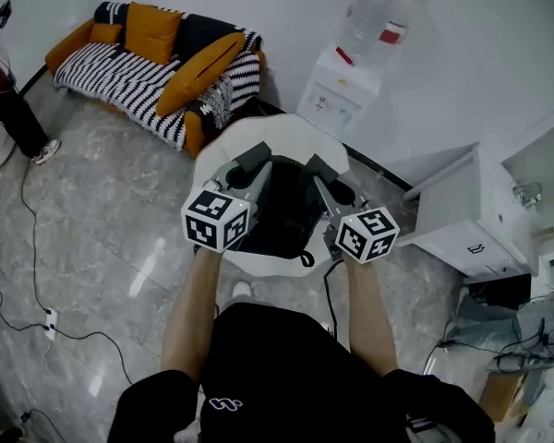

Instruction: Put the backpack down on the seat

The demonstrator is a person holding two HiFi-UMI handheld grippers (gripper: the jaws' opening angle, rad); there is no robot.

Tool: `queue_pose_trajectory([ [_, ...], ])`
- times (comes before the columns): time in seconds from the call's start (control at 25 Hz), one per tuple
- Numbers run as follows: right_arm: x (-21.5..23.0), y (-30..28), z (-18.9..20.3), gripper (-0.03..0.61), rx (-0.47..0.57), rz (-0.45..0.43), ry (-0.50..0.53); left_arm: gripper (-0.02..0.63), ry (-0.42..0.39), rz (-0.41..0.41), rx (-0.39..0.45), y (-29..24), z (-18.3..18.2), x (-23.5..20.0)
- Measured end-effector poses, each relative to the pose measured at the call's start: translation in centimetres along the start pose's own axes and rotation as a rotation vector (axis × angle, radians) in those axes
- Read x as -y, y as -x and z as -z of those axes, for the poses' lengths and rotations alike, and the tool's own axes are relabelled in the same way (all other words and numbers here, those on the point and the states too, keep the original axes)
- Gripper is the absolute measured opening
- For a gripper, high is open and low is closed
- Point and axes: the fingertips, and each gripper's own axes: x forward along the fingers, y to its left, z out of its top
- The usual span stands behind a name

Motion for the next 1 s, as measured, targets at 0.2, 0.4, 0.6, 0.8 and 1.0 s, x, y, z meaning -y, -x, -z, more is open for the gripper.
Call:
queue_pose_trajectory([
  [0.2,2.1,-2.3,-0.2,0.037,-0.008,0.012,-0.019,0.029,0.001,0.02,-0.035,-2.2,-0.1,-2.0],
  [0.4,4.3,-3.8,-0.5,0.038,-0.001,0.026,-0.025,0.029,-0.012,0.026,-0.056,-4.5,-0.5,-3.5],
  [0.6,5.6,-5.0,-0.1,0.038,-0.009,0.034,-0.044,0.029,-0.006,0.034,-0.096,-5.8,0.0,-4.4],
  [0.8,7.7,-5.2,0.4,0.038,-0.029,0.039,-0.058,0.029,0.006,0.042,-0.132,-7.9,1.0,-4.5],
  [1.0,9.0,-6.4,2.5,0.038,-0.074,0.039,-0.075,0.029,0.039,0.041,-0.179,-9.1,3.3,-5.8],
])
